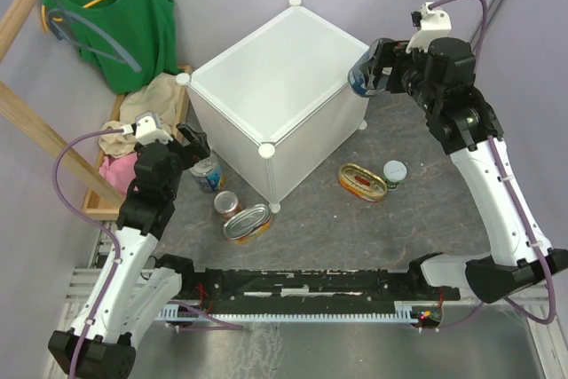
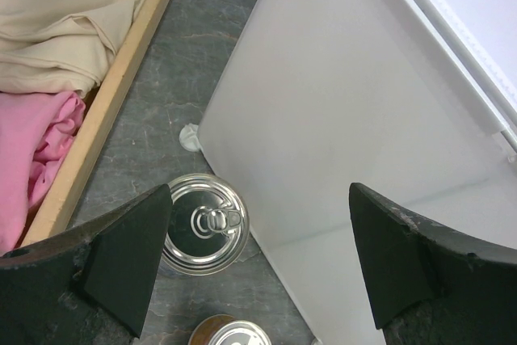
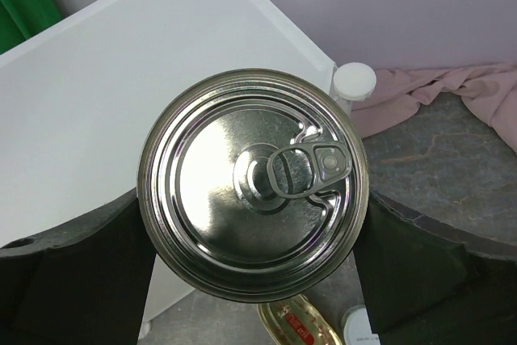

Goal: Place and organize the canned foods onto the counter

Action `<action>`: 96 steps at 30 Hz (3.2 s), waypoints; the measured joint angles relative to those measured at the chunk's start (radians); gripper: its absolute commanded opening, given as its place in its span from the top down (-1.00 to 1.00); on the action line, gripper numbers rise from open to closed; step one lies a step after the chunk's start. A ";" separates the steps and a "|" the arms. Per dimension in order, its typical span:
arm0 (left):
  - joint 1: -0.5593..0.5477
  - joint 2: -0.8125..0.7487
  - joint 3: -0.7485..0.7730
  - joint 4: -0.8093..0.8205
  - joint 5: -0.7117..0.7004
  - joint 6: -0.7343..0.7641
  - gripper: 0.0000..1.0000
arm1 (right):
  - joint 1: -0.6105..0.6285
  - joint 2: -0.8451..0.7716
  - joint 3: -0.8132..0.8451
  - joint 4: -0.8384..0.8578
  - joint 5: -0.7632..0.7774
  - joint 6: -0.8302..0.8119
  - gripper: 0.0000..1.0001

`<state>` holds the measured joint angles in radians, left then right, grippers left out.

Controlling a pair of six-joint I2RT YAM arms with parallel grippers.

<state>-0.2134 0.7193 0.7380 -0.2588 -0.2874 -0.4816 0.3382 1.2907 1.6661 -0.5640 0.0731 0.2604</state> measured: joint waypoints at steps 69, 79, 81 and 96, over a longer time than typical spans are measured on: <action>0.000 0.039 -0.046 0.064 0.012 -0.028 -0.93 | 0.080 0.529 0.412 0.168 -0.027 -0.172 0.83; 0.000 0.055 -0.053 0.084 0.027 -0.030 -0.93 | 0.080 0.544 0.425 0.172 -0.028 -0.179 0.83; 0.000 0.058 -0.055 0.086 0.027 -0.030 -0.93 | 0.081 0.548 0.425 0.176 -0.028 -0.179 0.83; 0.000 0.075 -0.058 0.105 0.029 -0.030 -0.93 | 0.081 0.576 0.431 0.220 -0.028 -0.181 0.81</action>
<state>-0.2134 0.7944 0.6804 -0.1539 -0.2588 -0.5117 0.4191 1.8664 2.0968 -0.3439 0.0452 0.0795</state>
